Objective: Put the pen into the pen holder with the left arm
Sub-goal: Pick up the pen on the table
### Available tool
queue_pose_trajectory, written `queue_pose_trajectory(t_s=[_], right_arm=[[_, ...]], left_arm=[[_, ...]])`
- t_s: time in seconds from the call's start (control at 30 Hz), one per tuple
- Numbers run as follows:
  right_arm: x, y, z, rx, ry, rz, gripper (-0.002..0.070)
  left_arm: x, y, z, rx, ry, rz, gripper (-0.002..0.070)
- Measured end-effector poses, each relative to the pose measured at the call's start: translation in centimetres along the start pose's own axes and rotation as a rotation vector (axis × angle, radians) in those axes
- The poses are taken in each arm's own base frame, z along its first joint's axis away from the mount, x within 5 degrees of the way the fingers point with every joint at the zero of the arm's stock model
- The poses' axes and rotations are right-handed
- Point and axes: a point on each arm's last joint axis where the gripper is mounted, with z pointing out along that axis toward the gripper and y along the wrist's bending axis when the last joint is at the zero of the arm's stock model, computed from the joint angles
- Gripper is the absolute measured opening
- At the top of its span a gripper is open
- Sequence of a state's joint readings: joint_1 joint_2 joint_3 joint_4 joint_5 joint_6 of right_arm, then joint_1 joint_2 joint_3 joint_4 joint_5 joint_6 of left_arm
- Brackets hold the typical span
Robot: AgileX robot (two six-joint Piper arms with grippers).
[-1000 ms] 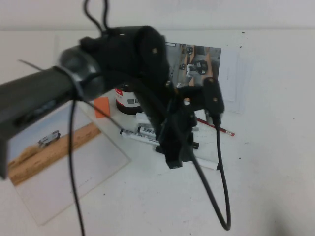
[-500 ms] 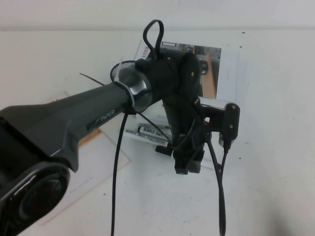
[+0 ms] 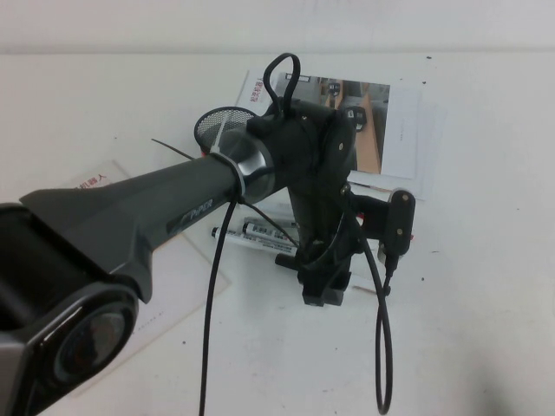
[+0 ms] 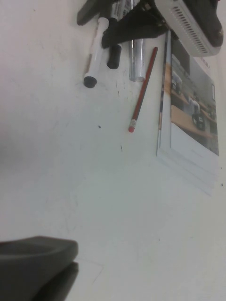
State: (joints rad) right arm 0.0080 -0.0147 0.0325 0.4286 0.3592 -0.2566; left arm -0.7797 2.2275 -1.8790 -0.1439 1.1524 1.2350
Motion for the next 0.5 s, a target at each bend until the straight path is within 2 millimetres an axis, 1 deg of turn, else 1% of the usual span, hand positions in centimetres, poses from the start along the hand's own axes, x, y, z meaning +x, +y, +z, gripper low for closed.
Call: queue_pose_trajectory(t_s=[0.23,0.4,0.5], right_arm=[[0.0,0.0,0.0,0.0,0.0,0.0,-0.0022],[0.0,0.0,0.0,0.0,0.0,0.0,-0.0022],[0.0,0.0,0.0,0.0,0.0,0.0,-0.0022]], left_arm=[[-0.1,0.5,0.2,-0.047,-0.014,0.001,0.034],[0.3,1.0,0.2,-0.077,-0.022,-0.008,0.034],[0.7,1.2,0.7,-0.076,-0.019,-0.016,0.034]])
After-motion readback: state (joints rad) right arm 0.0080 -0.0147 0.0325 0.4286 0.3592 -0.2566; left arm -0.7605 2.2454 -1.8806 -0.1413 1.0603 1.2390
